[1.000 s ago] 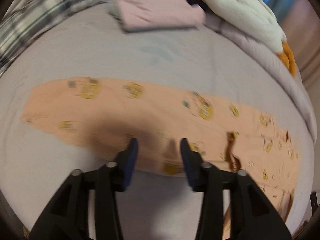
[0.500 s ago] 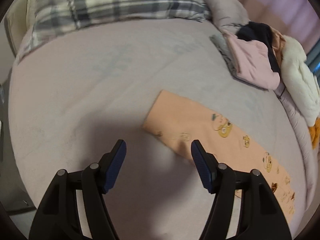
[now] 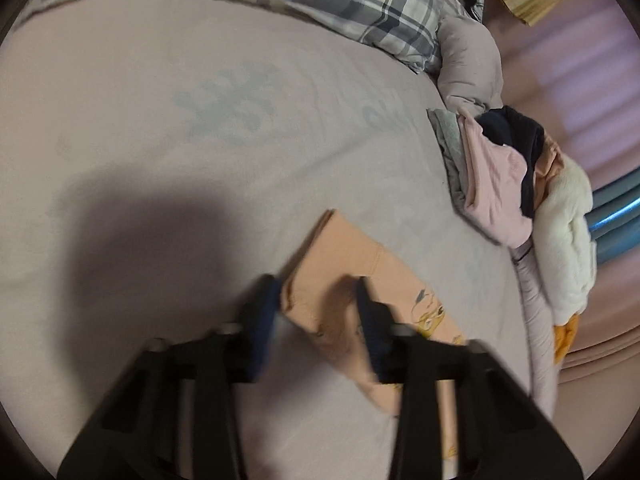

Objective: Fold small clothes
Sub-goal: 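Open the left tool and lift it away from the folded sleeve, then grasp a romper edge with the left tool and lift it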

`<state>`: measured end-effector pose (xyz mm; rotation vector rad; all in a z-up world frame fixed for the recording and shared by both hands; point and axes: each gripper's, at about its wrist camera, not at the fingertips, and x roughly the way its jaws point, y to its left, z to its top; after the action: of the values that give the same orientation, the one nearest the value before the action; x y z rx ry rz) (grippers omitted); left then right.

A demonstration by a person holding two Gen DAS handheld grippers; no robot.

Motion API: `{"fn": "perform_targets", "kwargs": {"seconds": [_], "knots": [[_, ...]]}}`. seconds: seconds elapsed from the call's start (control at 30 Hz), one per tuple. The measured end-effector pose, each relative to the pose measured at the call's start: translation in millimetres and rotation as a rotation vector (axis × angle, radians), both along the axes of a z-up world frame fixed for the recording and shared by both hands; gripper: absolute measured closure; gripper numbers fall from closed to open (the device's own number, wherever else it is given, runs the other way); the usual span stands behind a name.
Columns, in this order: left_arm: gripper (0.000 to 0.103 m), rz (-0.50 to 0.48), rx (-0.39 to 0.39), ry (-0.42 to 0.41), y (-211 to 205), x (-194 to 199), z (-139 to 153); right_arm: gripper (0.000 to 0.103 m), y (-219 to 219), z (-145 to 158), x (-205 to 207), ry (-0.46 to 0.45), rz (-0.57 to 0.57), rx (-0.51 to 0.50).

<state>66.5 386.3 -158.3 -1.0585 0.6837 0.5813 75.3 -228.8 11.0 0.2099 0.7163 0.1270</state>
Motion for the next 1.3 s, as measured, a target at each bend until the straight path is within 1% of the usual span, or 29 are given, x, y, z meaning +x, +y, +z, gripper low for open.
{"fn": "perform_targets", "kwargs": {"seconds": [0.03, 0.07, 0.13, 0.17, 0.23, 0.37, 0.43, 0.53, 0.6, 0.7, 0.83, 0.93, 1.0, 1.13, 1.3], "knots": [[0.099, -0.021, -0.019, -0.010, 0.5, 5.0, -2.2, 0.031, 0.4, -0.7, -0.4, 0.004, -0.002, 0.000], [0.099, -0.029, -0.006, 0.003, -2.0, 9.4, -1.4, 0.034, 0.8, -1.1, -0.7, 0.008, -0.006, -0.003], [0.099, -0.022, 0.065, 0.014, -10.4, 12.2, 8.4, 0.036, 1.2, -1.1, -1.6, 0.013, -0.014, -0.013], [0.099, -0.021, 0.107, -0.002, -16.2, 12.7, 16.5, 0.036, 1.0, -0.7, -2.3, 0.015, -0.017, -0.020], [0.099, -0.030, 0.153, -0.037, -25.3, 12.9, 31.5, 0.036, 0.1, 0.0, -3.5, 0.011, -0.019, -0.021], [0.099, -0.082, 0.175, -0.086, -45.5, 23.6, 63.3, 0.036, -2.7, -1.6, -4.6, 0.006, -0.029, -0.026], [0.099, -0.123, 0.209, -0.133, -60.9, 29.5, 84.6, 0.036, -3.2, -3.1, -5.0, 0.008, -0.033, -0.025], [0.099, -0.198, 0.253, -0.175, -89.1, 40.0, 110.3, 0.036, -5.2, -6.1, -5.8, 0.018, -0.030, -0.015], [0.099, -0.269, 0.259, -0.206, -111.9, 48.6, 123.0, 0.036, -7.2, -7.5, -7.0, 0.019, -0.033, -0.014], [0.099, -0.356, 0.278, -0.220, -146.4, 59.1, 133.5, 0.036, -10.8, -8.6, -8.8, 0.020, -0.038, -0.003], [0.099, -0.479, 0.280, -0.237, -190.7, 70.6, 135.9, 0.036, -13.2, -9.7, -10.6, 0.022, -0.037, 0.002], [0.099, -0.575, 0.330, -0.231, -227.6, 76.0, 137.3, 0.036, -15.2, -10.9, -10.9, 0.020, -0.039, 0.006], [0.099, -0.616, 0.360, -0.222, -245.2, 78.8, 136.8, 0.036, -16.8, -12.2, -11.9, 0.020, -0.044, 0.017], [0.099, -0.691, 0.334, -0.198, -269.6, 85.2, 126.7, 0.036, -19.8, -15.5, -12.6, 0.025, -0.046, 0.027], [0.098, -0.785, 0.352, -0.163, -304.6, 85.7, 109.7, 0.036, -23.9, -20.4, -13.2, 0.035, -0.051, 0.041]]}}
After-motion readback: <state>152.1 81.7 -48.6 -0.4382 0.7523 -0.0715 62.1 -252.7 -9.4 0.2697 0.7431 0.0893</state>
